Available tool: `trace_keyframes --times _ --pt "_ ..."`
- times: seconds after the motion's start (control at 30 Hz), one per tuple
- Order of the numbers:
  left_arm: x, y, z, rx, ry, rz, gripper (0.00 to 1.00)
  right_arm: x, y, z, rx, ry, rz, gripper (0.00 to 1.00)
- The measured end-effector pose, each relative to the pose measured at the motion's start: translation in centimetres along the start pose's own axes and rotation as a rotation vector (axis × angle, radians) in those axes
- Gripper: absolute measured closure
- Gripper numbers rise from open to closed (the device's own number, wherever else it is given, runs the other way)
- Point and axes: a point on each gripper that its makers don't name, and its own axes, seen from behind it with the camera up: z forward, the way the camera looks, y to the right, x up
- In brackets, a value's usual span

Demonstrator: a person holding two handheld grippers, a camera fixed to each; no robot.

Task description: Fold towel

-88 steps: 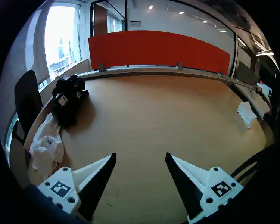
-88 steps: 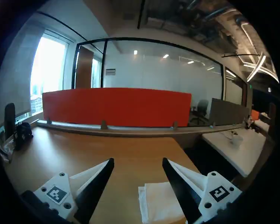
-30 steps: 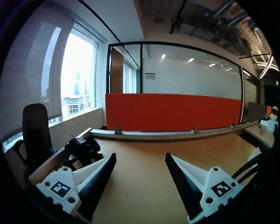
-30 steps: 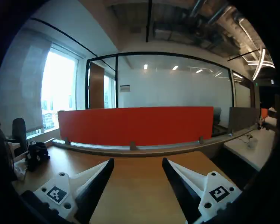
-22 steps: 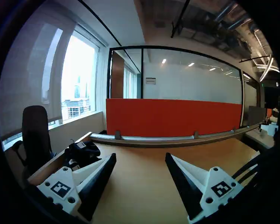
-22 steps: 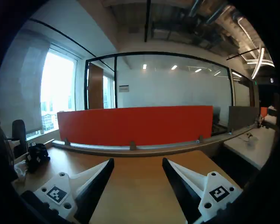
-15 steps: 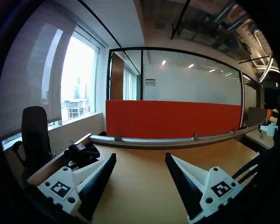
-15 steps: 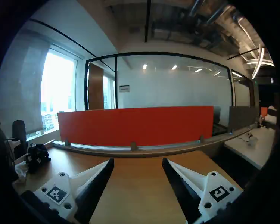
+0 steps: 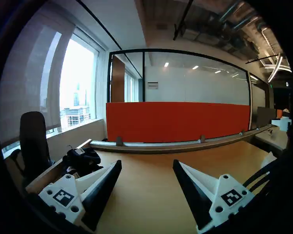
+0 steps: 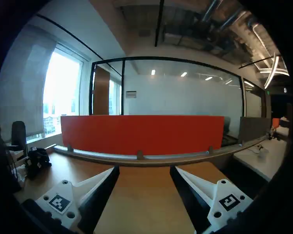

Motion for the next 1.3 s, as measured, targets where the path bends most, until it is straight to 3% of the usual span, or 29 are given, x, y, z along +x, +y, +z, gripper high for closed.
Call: trace_keyframes --times 0.47,1.0,1.3 --pt "-3.8 1.1 0.6 -0.02 0.062 0.058 0.02 -0.6 -2.0 -1.8 0.013 0.025 0.056 0.0" --pt "-10.2 0.4 1.0 0.0 0.08 0.023 0.02 -2.6 -1.7 -2.3 -0.009 0.023 0.048 0.01" --pt "-11.7 0.1 1.3 0.012 0.107 0.02 0.03 -3.1 -2.1 -1.9 -0.005 0.037 0.044 0.0"
